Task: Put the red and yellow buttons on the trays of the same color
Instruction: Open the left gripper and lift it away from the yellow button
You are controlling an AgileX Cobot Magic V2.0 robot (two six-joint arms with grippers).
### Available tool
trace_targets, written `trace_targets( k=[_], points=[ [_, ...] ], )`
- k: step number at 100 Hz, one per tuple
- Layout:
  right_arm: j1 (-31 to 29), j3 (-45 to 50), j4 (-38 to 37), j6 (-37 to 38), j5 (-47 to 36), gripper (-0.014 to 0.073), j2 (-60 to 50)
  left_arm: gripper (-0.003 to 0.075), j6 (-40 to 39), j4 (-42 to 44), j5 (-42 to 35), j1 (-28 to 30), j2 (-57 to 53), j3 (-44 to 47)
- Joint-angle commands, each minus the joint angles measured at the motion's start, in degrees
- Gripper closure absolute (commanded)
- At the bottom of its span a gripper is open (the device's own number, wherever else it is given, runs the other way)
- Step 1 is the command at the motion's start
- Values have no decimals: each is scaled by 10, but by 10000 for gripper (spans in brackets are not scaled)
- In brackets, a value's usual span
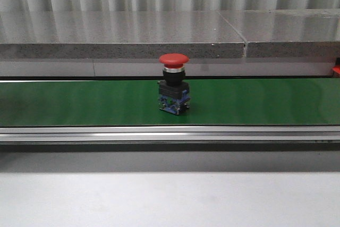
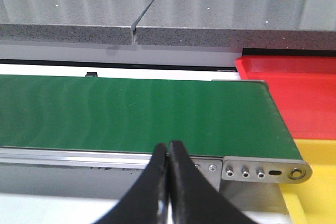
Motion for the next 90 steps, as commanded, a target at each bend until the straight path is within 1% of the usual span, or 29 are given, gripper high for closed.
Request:
trace_targets(
  k=[1,12,22,59,76,83,90],
  points=[
    [0,-9,-3,0,-48,685,-5,133,1,-4,-40,-20,-51,-6],
    [0,-9,-3,0,-48,685,-5,134,1,-4,-71,-34,-102,23],
    [0,-9,-3,0,-48,685,-5,134,-2,-4,-92,-36,-154,60],
    [0,-9,-3,0,-48,685,-5,136,-14,-3,-175,-34,-388,264],
    [0,-9,-3,0,-49,685,-5,138,-14,2,-189,-34,-487,346],
    [0,-9,-3,0,-52,685,-5,167,-14,2,-190,-34,-518,370],
    [0,-9,-3,0,-54,685,-5,227,-14,2,-190,-34,-544,388]
  ],
)
